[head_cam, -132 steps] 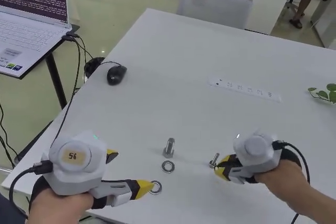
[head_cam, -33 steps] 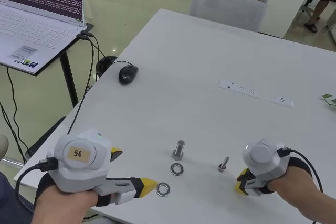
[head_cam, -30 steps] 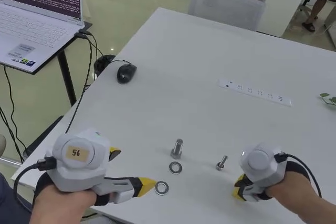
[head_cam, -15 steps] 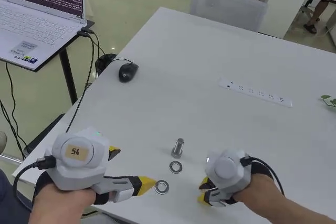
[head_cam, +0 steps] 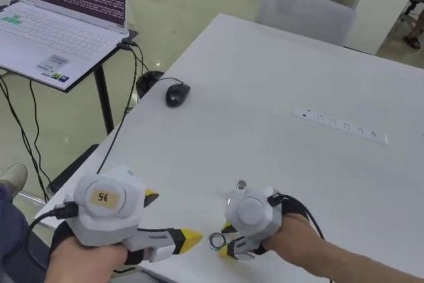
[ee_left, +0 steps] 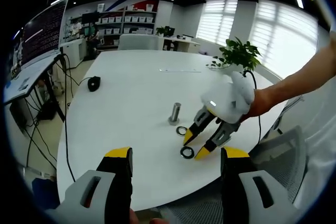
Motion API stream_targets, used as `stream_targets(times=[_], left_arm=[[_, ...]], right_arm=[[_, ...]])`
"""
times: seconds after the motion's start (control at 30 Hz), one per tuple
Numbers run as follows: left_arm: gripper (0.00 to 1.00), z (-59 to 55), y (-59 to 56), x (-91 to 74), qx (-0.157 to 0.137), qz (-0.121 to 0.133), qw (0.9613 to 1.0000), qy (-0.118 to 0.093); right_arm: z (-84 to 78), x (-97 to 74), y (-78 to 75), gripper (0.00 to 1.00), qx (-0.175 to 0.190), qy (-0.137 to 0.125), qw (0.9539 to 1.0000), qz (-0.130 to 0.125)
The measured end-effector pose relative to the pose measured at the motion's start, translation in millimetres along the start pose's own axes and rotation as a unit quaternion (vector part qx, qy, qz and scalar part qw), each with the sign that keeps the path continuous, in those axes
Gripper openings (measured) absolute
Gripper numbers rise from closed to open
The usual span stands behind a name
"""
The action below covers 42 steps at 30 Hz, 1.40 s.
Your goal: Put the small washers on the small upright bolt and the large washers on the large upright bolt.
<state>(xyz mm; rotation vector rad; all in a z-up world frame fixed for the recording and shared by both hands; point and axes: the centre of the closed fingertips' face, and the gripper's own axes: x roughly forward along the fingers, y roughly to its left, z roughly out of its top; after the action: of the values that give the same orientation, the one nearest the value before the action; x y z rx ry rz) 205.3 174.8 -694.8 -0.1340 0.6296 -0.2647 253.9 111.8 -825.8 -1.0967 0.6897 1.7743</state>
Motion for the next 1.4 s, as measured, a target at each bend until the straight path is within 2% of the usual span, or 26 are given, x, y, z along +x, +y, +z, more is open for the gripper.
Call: stream_targets(times=[0.23, 0.53, 0.67, 0.9, 1.07, 1.23, 1.4], left_arm=[[0.68, 2.1, 0.9, 0.7, 0.000, 0.002, 1.0000, -0.002], [0.68, 4.1, -2.5, 4.3, 0.003, -0.002, 1.0000, -0.001], [0.67, 5.5, -2.1, 3.3, 0.004, -0.001, 1.0000, -0.002], [0.67, 0.0, 3.4, -1.2, 0.000, 0.005, 1.0000, 0.001], [0.67, -0.4, 4.3, -2.5, -0.003, 0.008, 1.0000, 0.001], [0.67, 0.5, 3.3, -0.5, -0.002, 0.006, 1.0000, 0.001], [0.67, 1.9, 0.4, 2.6, 0.002, 0.001, 1.0000, 0.002]], right_arm=[[2.0, 2.6, -1.3, 0.27, -0.022, -0.003, 0.9997, 0.009], [0.7, 4.3, -2.7, 0.24, -0.016, 0.008, 0.9998, 0.004], [0.5, 4.6, -2.2, 0.23, -0.004, 0.005, 1.0000, 0.001], [-3.2, 1.4, -0.5, 0.23, 0.004, 0.006, 1.0000, -0.005], [-9.2, -4.6, -2.1, 0.23, 0.026, -0.001, 0.9996, -0.009], [-13.3, -15.4, -5.8, 0.23, 0.040, -0.006, 0.9990, -0.018], [-23.1, -17.0, -7.3, 0.23, 0.051, 0.002, 0.9985, -0.020]])
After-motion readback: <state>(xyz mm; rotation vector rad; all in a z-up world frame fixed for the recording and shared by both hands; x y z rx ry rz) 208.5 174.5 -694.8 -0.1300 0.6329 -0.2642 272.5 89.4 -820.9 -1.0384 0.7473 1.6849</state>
